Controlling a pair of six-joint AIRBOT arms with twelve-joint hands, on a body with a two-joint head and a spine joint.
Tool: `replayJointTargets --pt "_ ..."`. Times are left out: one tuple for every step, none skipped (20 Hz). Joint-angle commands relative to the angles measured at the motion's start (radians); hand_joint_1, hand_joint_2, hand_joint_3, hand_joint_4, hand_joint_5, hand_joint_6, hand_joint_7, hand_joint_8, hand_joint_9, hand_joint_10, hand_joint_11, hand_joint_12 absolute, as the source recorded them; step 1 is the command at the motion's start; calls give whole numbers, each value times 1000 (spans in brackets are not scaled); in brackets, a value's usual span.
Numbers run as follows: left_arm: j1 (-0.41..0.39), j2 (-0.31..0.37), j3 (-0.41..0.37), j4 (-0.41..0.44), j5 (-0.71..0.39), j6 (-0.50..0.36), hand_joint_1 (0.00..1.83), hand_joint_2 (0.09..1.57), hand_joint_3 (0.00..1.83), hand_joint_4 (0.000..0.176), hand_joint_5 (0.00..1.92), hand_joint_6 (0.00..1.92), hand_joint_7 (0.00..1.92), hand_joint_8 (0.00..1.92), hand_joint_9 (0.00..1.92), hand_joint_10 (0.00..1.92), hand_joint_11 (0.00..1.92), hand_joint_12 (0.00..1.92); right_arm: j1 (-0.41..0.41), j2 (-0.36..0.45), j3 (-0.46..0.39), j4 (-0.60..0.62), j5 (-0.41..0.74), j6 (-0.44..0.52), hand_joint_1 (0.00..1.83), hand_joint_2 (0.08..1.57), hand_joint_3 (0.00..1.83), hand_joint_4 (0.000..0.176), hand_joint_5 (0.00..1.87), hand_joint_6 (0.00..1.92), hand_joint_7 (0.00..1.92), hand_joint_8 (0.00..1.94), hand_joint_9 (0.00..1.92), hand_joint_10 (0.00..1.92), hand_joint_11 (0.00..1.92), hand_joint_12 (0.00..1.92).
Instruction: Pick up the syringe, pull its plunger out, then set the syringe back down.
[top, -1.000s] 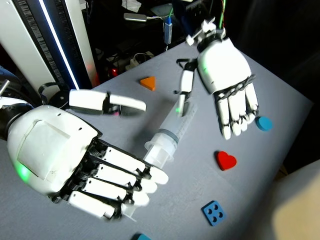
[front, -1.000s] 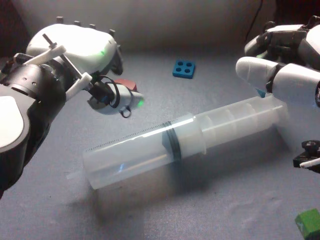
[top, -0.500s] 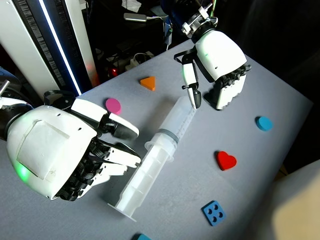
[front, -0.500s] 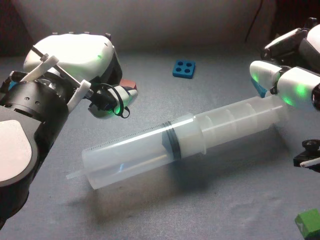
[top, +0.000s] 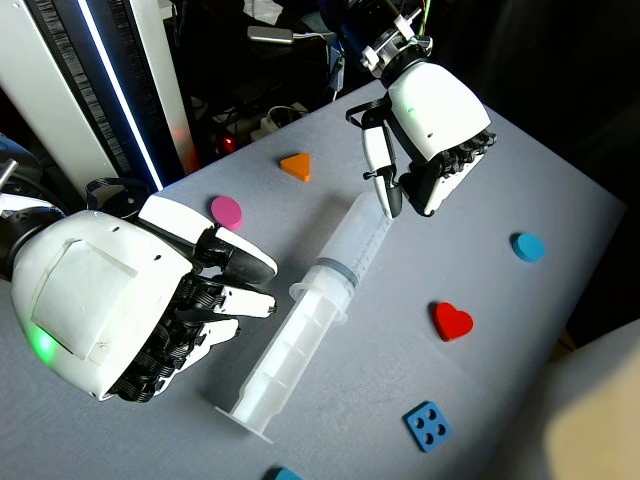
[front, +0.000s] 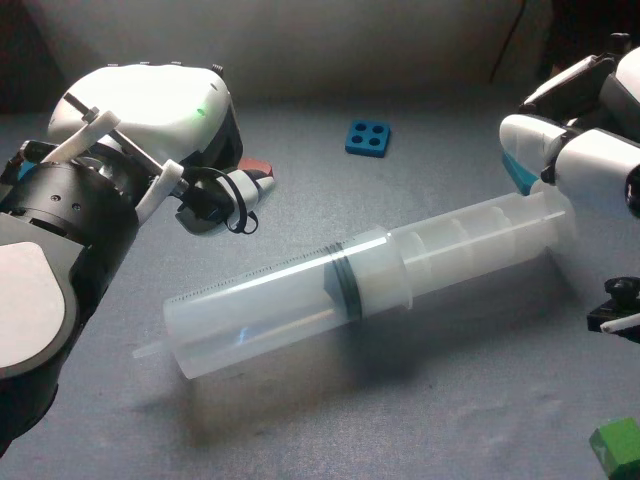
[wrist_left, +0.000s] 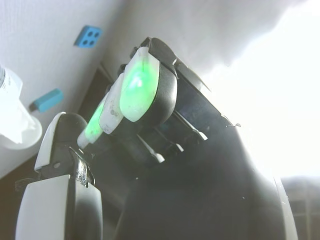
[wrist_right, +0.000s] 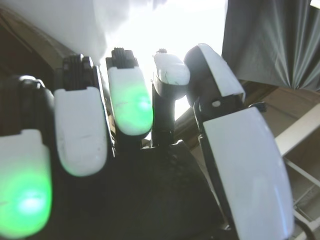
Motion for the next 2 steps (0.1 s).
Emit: replayJointTargets --pt "-6 -1 1 85 52 -3 775 1300 0 0 1219 1921 1364 1921 1442 1921 1497 1921 5 1 2 -56 99 8 597 1494 2 176 1244 1921 1523 1941 1701 1921 1877 1921" --pt "-7 -1 1 85 51 -3 777 1300 0 0 1220 1921 1364 1921 1442 1921 1497 1921 5 2 2 -60 101 8 595 1490 0 176 1233 1921 1503 1941 1703 1921 1876 1921"
